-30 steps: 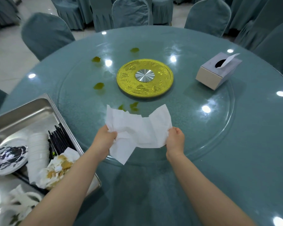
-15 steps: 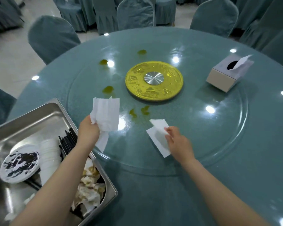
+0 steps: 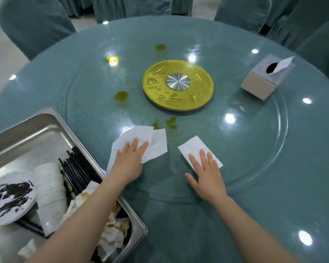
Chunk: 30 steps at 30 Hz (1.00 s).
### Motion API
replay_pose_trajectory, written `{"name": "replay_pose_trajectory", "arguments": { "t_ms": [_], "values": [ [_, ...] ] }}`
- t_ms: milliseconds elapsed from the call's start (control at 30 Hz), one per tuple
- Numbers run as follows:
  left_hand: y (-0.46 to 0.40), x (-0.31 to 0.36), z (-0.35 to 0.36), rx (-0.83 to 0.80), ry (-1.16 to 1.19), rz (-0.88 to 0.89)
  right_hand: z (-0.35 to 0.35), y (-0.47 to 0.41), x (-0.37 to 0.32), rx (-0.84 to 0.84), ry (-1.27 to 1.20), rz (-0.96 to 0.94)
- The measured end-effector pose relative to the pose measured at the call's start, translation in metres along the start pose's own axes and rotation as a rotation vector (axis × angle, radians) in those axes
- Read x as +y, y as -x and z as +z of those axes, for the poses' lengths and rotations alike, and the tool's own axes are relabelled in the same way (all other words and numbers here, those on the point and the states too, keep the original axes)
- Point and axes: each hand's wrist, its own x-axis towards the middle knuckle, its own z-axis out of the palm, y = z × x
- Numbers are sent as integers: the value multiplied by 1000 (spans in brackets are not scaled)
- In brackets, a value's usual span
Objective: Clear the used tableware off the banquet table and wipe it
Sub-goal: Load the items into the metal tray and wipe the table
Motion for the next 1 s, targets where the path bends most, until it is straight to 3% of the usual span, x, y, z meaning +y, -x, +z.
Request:
{"name": "replay_pose_trajectory", "arguments": {
  "t_ms": [167,300,467,633,833,1000],
  "values": [
    [0,-3,3,27,146,-10,-4,-2,20,2,28,-8],
    [-6,-6,-12,284,463,-90,-16,-9,42,17,21,50],
    [-28,-5,-41,489,548,-140,-32,-36,44,45,-143,268],
    [-52,-15,-60,601,616,-187,-43,-85,36,62,-230,238],
    [-80,-38,-64,635,538,-202,-57,-147,41,41,-166,137],
    [-119,-29,-55,479,503,-154,-60,-162,46,14,-158,43]
  ]
}}
